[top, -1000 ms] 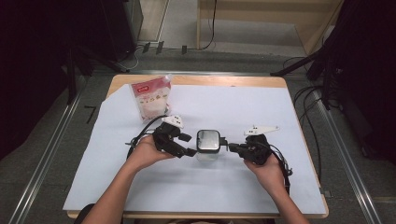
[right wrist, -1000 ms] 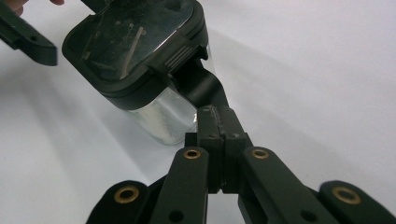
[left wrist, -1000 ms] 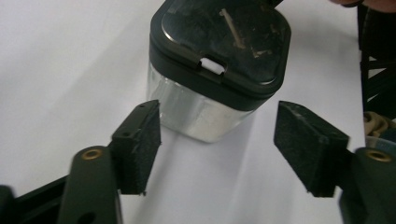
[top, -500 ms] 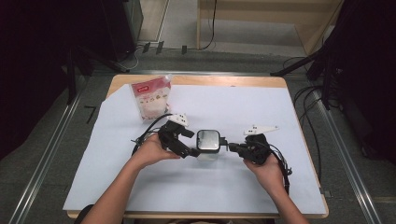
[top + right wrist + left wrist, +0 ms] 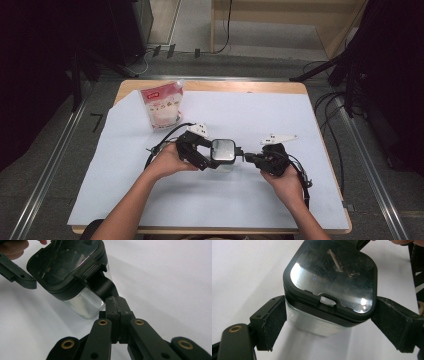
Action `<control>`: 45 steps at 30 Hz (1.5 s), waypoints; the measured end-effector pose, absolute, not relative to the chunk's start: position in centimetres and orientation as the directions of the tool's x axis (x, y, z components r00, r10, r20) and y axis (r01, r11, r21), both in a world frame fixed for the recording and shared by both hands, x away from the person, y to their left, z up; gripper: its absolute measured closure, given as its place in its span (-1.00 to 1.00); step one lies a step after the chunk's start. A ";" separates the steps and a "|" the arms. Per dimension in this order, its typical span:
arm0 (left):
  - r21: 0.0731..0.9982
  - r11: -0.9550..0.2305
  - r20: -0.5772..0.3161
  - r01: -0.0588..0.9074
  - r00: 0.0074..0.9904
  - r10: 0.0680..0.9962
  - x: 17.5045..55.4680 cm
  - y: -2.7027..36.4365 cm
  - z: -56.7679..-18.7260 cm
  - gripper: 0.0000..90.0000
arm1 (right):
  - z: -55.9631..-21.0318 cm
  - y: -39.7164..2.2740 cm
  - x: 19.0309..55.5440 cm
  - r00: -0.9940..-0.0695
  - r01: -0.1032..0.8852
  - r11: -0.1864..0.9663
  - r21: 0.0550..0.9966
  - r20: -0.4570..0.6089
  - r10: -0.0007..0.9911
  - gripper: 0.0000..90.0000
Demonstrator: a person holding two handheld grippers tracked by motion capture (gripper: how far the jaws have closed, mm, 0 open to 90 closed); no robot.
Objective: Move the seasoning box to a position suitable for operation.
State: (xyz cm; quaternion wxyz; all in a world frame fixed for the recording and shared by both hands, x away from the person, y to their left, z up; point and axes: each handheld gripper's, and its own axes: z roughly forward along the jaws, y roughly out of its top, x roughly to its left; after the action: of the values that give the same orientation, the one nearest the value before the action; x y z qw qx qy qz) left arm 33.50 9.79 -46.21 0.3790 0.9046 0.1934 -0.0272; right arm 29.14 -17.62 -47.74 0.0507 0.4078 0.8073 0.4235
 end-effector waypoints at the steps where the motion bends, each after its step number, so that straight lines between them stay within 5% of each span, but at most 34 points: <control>1: 0.676 -0.640 -0.192 0.365 0.926 0.326 33.5 9.7 -46.3 -0.68 | -47.8 -17.6 29.2 -0.662 0.615 0.309 0.725 0.263 0.702 1.00; 45: 0.683 -0.640 -0.145 0.352 0.924 0.354 32.9 9.5 -44.9 -0.67 | -47.9 -17.5 29.0 -0.654 0.626 0.304 0.719 0.270 0.707 1.00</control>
State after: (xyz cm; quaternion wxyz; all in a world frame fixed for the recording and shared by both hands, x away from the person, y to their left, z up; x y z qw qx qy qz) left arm 32.87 9.46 -44.93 0.3771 0.9054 0.1949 0.0012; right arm 29.01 -17.48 -47.93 0.0484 0.4134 0.8059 0.4210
